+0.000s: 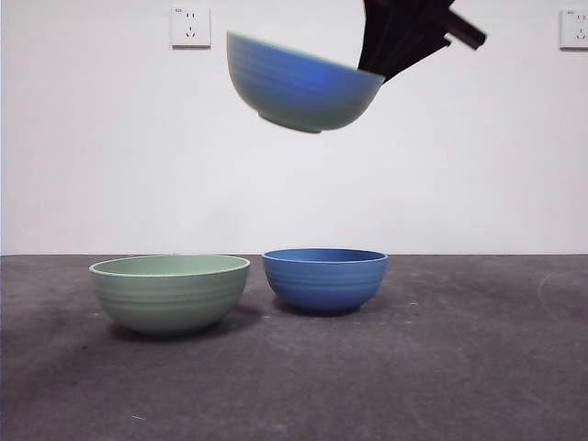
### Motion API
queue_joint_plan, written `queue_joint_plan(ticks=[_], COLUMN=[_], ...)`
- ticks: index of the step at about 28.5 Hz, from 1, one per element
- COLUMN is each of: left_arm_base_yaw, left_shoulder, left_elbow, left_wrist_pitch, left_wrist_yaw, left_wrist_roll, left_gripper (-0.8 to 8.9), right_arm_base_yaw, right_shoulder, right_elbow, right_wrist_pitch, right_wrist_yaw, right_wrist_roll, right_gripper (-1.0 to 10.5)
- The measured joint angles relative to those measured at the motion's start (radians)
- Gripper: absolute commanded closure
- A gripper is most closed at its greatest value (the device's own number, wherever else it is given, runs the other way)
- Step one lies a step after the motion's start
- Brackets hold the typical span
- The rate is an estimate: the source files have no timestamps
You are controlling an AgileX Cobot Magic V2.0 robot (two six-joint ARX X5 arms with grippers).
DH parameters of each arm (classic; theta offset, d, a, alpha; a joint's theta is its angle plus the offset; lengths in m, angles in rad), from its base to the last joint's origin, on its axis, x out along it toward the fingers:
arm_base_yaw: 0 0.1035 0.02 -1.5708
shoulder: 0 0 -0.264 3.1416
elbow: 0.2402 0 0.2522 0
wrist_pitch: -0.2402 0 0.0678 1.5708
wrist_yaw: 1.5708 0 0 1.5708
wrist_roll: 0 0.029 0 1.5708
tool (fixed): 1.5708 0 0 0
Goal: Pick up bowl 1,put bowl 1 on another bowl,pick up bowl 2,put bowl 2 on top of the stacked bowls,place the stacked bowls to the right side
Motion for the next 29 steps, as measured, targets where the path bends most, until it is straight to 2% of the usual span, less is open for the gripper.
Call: queue_joint_plan(ticks=[7, 13, 17, 29], left_arm_base_yaw=[-0.012, -0.017, -0.029, -0.033], left_shoulder=[0.0, 0.0, 0.0, 0.024], left_elbow=[0.0, 0.0, 0.0, 0.0], left_wrist_pitch=[-0.017, -0.023, -0.024, -0.025], left_wrist_yaw=[-0.001, -0.046, -0.057, -0.082], left_wrist_roll=[0.0, 0.0, 0.0, 0.0], left_gripper=[2.74, 2.74, 2.74, 2.74], right_arm_base_yaw=[-0.054, -0.093, -0.109, -0.109], right_shoulder=[0.23, 0.372, 0.433, 0.489], right_elbow=[0.158, 0.184, 0.184, 0.185], right_wrist_pitch=[-0.03, -0.023, -0.023, -0.025], right_wrist_yaw=[0.001, 0.028, 0.058, 0.055], right_wrist_roll=[-0.022, -0.03, -0.045, -0.063], right_gripper=[9.6, 9.6, 9.6, 9.5])
